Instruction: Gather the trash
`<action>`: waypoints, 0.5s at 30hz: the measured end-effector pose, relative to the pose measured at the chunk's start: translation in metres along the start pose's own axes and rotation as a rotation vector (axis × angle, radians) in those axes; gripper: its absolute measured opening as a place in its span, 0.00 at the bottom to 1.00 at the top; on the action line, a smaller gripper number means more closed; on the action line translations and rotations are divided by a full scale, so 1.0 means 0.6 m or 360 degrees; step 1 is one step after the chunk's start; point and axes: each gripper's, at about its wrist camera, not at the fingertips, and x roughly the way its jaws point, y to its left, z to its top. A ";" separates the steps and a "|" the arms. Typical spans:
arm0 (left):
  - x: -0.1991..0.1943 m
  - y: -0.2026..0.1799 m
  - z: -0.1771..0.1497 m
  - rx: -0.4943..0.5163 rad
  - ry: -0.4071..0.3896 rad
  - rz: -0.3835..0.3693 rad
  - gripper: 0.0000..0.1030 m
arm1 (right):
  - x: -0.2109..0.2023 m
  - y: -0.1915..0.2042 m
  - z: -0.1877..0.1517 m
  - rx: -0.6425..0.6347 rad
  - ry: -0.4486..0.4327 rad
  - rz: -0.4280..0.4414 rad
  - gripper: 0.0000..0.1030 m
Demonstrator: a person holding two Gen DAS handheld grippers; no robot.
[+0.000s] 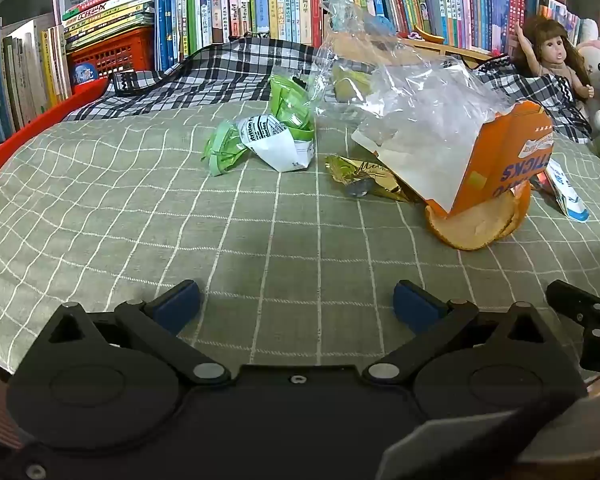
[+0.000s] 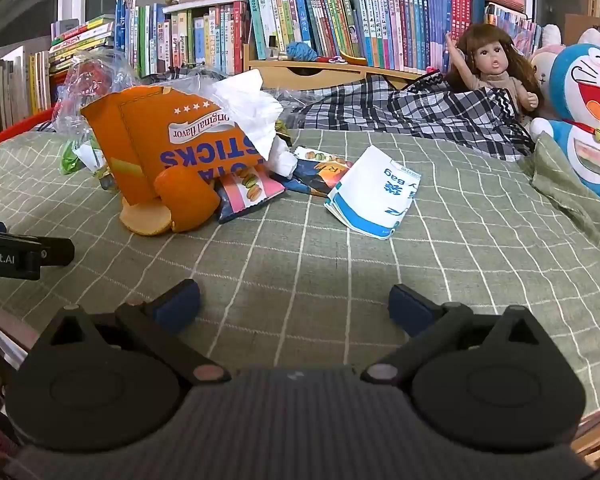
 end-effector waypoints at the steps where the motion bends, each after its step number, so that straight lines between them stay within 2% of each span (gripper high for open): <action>1: 0.000 0.000 0.000 0.0000 -0.0001 0.0000 1.00 | 0.000 0.000 0.000 -0.0001 0.0001 0.0001 1.00; 15: -0.001 0.001 -0.002 0.0000 -0.0003 0.0000 1.00 | 0.001 -0.002 0.001 -0.0004 0.0010 0.0012 1.00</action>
